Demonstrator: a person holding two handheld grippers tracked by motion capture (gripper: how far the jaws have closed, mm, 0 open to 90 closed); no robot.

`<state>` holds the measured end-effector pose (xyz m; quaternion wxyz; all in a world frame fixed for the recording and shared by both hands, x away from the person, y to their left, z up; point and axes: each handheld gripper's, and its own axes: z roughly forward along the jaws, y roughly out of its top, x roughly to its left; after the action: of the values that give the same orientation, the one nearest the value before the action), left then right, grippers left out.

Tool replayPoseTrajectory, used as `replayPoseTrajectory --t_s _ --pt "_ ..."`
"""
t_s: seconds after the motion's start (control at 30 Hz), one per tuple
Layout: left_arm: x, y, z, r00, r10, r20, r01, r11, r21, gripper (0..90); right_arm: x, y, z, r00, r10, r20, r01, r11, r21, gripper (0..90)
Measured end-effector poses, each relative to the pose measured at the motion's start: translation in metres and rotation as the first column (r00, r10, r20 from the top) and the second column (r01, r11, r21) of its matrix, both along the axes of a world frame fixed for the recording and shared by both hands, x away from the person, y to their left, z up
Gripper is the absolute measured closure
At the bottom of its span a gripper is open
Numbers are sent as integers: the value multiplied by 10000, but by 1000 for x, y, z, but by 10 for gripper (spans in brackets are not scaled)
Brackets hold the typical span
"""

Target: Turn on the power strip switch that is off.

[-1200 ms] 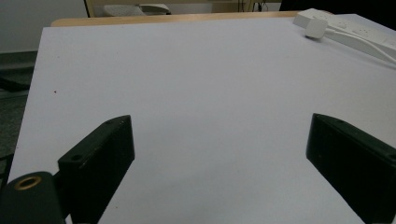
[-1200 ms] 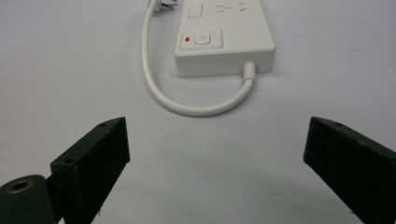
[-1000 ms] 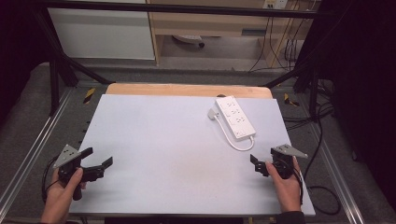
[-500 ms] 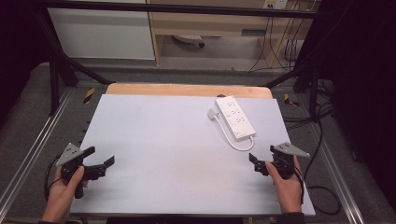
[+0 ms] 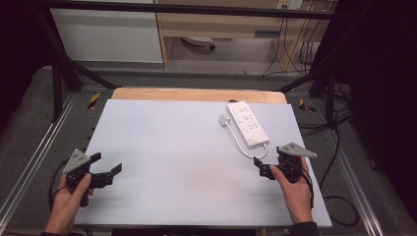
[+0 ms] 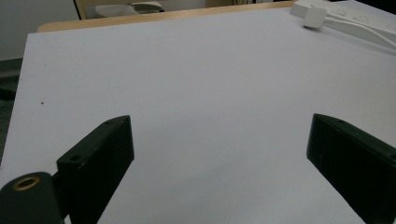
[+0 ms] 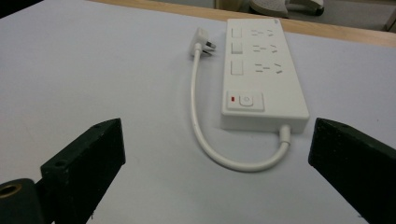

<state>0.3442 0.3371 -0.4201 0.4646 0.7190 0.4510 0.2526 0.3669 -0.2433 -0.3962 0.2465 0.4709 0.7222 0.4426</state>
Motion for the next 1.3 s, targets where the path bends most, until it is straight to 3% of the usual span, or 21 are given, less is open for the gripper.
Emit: replayPoseTrajectory --t_s 0.23,0.4,0.47,0.53,0.57,0.9,0.93,1.03,1.1,1.23,1.3 --pt "1 -2 -1 10000 -97 0 97 9998 177 67 13 5 22 9994 287 196 -287 9996 14 38" --pt "1 -3 -1 10000 -89 -15 89 9999 116 66 28 6 38 9995 168 275 -166 9998 -58 36" --pt "1 -2 0 10000 -49 -8 49 10000 57 65 37 8 47 9994 274 217 -286 9978 600 34" --pt "0 -2 0 10000 39 -17 -39 10000 77 65 40 9 51 9994 295 187 -308 9968 740 33" --pt "0 -2 1 10000 66 -16 -66 10000 50 66 48 12 57 9996 249 154 -256 9985 485 33" --pt "0 -5 0 9993 226 -289 -221 9996 188 69 80 27 86 9996 216 177 -217 9997 57 35" --pt "0 -6 -1 9993 215 -316 -206 9994 285 74 88 33 90 9998 207 77 -205 9995 -223 37" --pt "-2 -7 -3 9993 105 -370 -88 9989 463 73 95 36 93 9997 246 -6 -246 9991 -335 38" --pt "-2 -6 -2 9992 197 -352 -184 9991 376 75 109 43 96 9999 100 -39 -103 9964 -837 42" --pt "-3 -4 -2 9993 186 -334 -174 9992 363 71 121 48 95 9998 15 -181 -29 9970 -779 44" --pt "-2 -5 -3 9990 178 -409 -161 9990 408 72 130 54 94 9999 -37 -143 22 9945 -1046 47"
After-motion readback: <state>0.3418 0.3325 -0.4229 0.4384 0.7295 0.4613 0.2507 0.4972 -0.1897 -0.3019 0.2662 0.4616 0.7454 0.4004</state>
